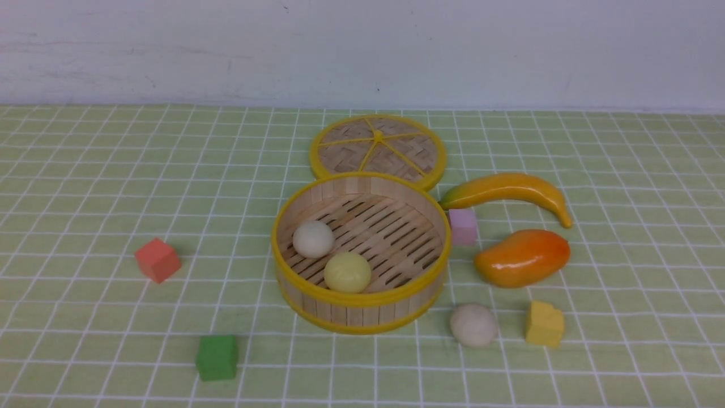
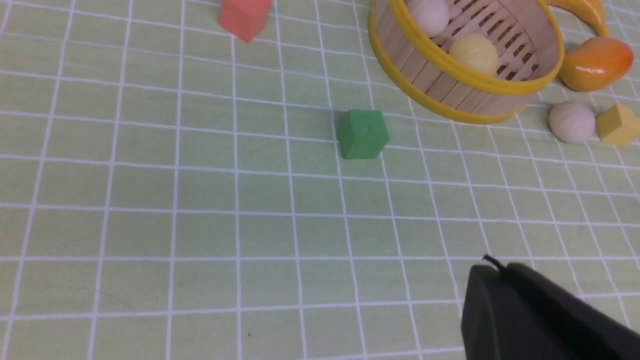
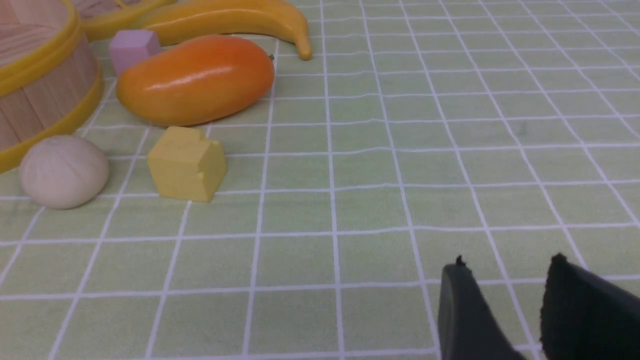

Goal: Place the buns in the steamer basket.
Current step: Use the right arm to grab a steamed stuffed bun

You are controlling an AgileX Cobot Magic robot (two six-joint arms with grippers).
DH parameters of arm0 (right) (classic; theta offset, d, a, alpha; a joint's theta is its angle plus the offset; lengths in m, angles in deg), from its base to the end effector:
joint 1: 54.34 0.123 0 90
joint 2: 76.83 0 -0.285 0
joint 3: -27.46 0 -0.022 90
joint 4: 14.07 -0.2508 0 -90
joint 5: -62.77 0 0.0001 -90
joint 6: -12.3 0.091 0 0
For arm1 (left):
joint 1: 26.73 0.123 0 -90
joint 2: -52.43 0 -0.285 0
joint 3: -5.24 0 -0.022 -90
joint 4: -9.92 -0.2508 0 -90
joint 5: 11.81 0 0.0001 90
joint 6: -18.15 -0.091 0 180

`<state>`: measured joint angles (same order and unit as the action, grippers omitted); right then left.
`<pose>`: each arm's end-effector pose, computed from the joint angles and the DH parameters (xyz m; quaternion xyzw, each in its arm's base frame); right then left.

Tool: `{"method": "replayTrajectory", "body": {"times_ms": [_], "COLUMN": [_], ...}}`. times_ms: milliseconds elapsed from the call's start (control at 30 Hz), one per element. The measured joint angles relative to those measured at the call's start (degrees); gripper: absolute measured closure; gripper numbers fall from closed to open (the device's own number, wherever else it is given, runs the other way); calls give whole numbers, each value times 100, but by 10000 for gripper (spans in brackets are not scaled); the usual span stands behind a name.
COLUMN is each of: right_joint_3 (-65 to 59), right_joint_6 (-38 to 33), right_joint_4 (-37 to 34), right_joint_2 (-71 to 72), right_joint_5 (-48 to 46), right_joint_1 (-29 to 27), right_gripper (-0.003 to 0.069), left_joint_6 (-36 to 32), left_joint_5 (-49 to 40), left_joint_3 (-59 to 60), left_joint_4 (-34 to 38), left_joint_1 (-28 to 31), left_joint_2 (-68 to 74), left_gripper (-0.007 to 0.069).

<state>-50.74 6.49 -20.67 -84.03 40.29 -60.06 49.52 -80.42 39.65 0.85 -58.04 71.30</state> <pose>0.0522 -0.0012 0.1730 0.0294 0.8071 -0.0102 0.5896 0.0025 0.0141 0.3355 -0.0110 0.8714 -0.1849 0.4542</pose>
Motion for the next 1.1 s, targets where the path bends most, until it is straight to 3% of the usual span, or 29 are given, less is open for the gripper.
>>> {"method": "replayTrajectory", "body": {"times_ms": [400, 600, 700, 867, 933, 1100], "right_joint_3": [0, 0, 0, 0, 0, 0], "right_joint_6": [0, 0, 0, 0, 0, 0], "right_joint_4": [0, 0, 0, 0, 0, 0], "right_joint_2": [0, 0, 0, 0, 0, 0], "right_joint_5": [0, 0, 0, 0, 0, 0], "right_joint_1": [0, 0, 0, 0, 0, 0], "right_gripper": [418, 418, 418, 418, 418, 418], "left_joint_6": [0, -7, -190, -847, -1368, -1696], "left_joint_5": [184, 1799, 3259, 4610, 4982, 5279], "left_joint_3": [145, 678, 1146, 1701, 2024, 2785], "left_joint_4": [-624, -1110, -1128, -481, 11, 364], "left_joint_1": [0, 78, 739, 2119, 2611, 2983], "left_joint_2": [0, 0, 0, -21, -185, -745], "left_gripper": [638, 638, 638, 636, 636, 634]}}
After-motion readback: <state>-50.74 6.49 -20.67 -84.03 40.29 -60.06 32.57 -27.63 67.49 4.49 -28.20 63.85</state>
